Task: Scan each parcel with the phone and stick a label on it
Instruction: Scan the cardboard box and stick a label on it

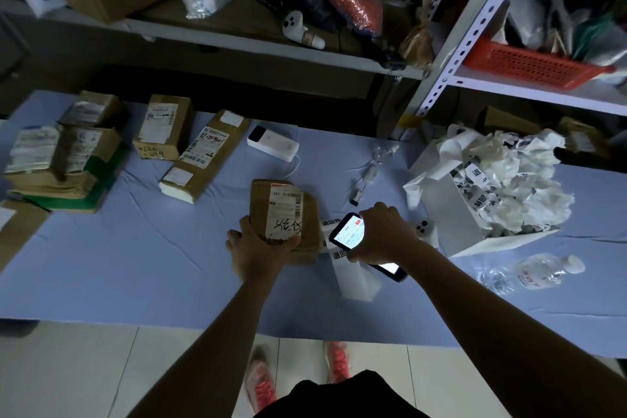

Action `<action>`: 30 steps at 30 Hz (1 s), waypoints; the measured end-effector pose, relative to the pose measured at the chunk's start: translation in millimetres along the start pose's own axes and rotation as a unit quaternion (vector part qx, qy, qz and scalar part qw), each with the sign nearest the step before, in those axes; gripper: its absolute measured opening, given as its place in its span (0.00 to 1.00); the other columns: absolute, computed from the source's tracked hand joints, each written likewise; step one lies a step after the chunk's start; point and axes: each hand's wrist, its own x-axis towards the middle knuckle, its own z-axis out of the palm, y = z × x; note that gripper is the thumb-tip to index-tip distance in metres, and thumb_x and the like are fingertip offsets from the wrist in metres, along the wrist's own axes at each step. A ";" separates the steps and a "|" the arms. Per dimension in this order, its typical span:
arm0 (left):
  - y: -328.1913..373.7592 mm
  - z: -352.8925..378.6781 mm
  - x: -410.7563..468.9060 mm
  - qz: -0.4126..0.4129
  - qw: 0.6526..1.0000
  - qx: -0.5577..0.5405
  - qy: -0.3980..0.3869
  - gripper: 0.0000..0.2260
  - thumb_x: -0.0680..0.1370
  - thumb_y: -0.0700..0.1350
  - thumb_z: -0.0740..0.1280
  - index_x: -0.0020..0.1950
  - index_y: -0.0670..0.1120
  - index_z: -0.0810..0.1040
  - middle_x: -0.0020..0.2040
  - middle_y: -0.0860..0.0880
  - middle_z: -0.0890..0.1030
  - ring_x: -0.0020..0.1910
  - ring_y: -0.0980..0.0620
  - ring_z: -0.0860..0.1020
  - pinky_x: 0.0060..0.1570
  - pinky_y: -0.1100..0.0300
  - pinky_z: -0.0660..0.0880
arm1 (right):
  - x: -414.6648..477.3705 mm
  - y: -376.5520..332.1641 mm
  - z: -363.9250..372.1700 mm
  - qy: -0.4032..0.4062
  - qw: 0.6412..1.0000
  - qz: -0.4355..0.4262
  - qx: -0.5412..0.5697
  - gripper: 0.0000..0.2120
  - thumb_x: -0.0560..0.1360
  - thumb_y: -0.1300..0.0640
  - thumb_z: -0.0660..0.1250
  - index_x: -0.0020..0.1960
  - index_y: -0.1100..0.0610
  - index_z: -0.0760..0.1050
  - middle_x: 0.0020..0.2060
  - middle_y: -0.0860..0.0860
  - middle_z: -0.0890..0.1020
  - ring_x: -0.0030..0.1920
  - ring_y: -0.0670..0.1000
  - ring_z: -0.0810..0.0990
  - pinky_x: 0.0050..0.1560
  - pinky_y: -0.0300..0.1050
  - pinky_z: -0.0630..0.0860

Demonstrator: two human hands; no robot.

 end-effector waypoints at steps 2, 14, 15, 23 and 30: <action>1.6 1.6 2.7 -0.004 1.000 0.005 0.001 0.48 0.56 0.67 0.80 0.69 0.50 0.65 0.58 0.43 0.72 0.60 0.39 0.71 0.47 0.46 0.76 | 3.6 5.6 -0.9 -0.001 1.000 0.000 0.003 0.40 0.63 0.38 0.79 0.68 0.54 0.69 0.60 0.53 0.73 0.63 0.55 0.70 0.58 0.50 0.74; 22.6 4.6 -3.2 -0.010 0.996 0.079 0.039 0.48 0.59 0.66 0.78 0.71 0.47 0.63 0.60 0.42 0.71 0.61 0.39 0.70 0.60 0.43 0.71 | 38.5 49.4 13.9 0.033 0.999 -0.009 0.033 0.35 0.65 0.36 0.75 0.65 0.52 0.71 0.58 0.53 0.77 0.60 0.55 0.74 0.62 0.52 0.75; 26.7 5.7 -8.2 0.012 0.993 0.098 0.057 0.44 0.61 0.65 0.78 0.69 0.47 0.65 0.60 0.43 0.71 0.60 0.40 0.70 0.60 0.44 0.71 | 39.5 57.5 21.7 0.045 0.997 0.015 0.064 0.35 0.66 0.37 0.76 0.65 0.52 0.71 0.58 0.54 0.77 0.60 0.55 0.74 0.61 0.52 0.76; 37.9 35.8 -62.7 0.304 0.935 0.165 0.077 0.13 0.69 0.49 0.74 0.49 0.45 0.81 0.55 0.46 0.77 0.56 0.44 0.76 0.50 0.50 0.76 | 48.7 106.6 94.5 0.006 0.985 0.104 0.141 0.31 0.66 0.42 0.77 0.62 0.58 0.76 0.57 0.57 0.79 0.57 0.58 0.79 0.54 0.52 0.81; 58.1 57.5 -72.6 0.330 0.900 0.284 -0.019 0.17 0.68 0.56 0.77 0.52 0.50 0.84 0.59 0.51 0.80 0.62 0.48 0.74 0.60 0.50 0.72 | 63.9 116.7 129.9 0.004 0.993 0.075 0.090 0.39 0.65 0.33 0.74 0.66 0.55 0.72 0.60 0.54 0.77 0.59 0.55 0.78 0.54 0.48 0.76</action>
